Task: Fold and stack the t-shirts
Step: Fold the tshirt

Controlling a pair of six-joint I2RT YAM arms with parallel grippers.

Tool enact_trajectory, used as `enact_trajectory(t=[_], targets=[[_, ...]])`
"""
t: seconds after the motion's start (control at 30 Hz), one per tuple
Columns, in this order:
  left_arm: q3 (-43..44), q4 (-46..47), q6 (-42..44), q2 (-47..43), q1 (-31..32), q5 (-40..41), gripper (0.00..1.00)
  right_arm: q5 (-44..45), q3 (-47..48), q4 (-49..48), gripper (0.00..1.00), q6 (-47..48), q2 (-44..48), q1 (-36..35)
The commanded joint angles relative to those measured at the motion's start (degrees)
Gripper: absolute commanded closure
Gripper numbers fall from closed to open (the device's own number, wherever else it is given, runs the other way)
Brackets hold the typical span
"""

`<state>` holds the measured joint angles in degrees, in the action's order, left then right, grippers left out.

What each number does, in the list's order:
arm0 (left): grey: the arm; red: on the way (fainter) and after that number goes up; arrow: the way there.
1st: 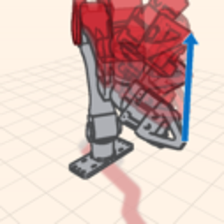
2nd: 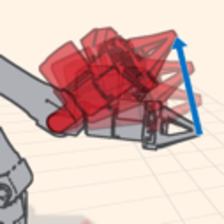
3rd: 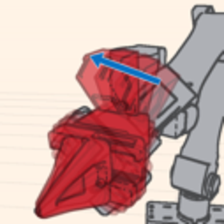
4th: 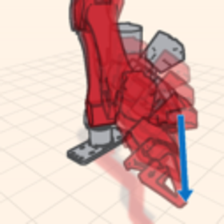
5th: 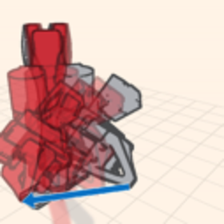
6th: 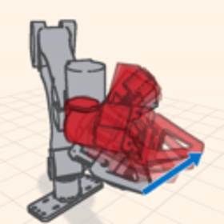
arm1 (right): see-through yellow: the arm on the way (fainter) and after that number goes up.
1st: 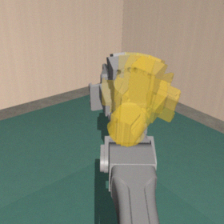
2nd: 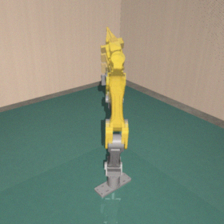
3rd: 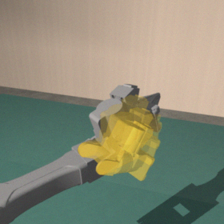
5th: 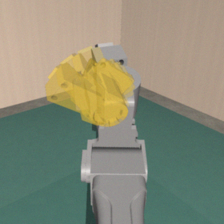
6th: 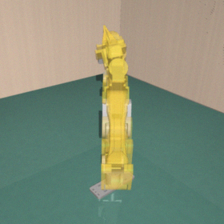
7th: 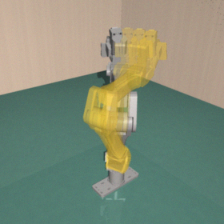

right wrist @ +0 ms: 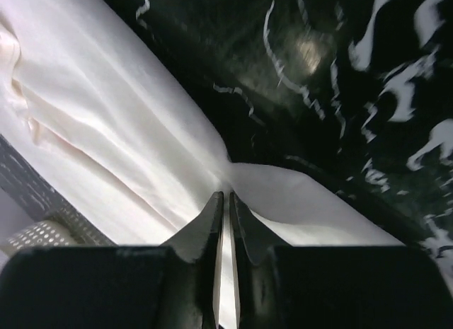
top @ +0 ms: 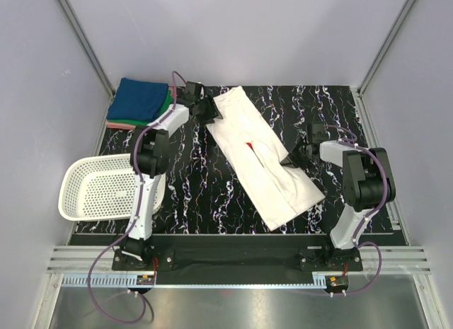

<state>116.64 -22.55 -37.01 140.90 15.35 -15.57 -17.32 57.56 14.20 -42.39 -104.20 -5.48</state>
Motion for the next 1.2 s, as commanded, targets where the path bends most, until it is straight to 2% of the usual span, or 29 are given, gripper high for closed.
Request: enact_trajectory(t=[0.0,0.07,0.13,0.3,0.5,0.67,0.87,1.17], targets=[[5.16,1.11,1.16,2.53,-0.76,-3.93,0.48,-3.42,-2.80,-3.29,0.85,-7.44,3.39,-3.22],[7.02,-0.39,1.42,3.77,-1.03,-6.65,0.48,-2.98,-1.93,-1.73,0.84,-6.75,3.74,-5.24],[4.84,-0.75,2.64,0.37,-0.94,-7.01,0.48,-2.28,1.04,1.00,0.84,-4.12,4.27,-5.51],[-12.45,4.70,6.24,-13.44,-0.94,-4.56,0.46,3.95,12.11,13.65,0.83,6.07,3.58,-5.42],[-22.06,8.13,7.22,-23.29,1.51,-5.26,0.45,13.79,13.20,19.99,0.83,10.84,3.74,-5.42],[-23.56,7.87,5.21,-20.68,4.42,-4.20,0.46,16.79,10.12,19.38,0.83,9.61,2.78,-5.42],[-23.65,7.16,2.56,-14.87,4.25,-1.22,0.47,16.10,6.08,17.19,0.83,8.21,4.09,-5.42],[-15.40,3.56,2.83,-7.23,2.23,-1.73,0.47,11.88,1.15,14.45,0.82,4.42,12.35,-5.42]])
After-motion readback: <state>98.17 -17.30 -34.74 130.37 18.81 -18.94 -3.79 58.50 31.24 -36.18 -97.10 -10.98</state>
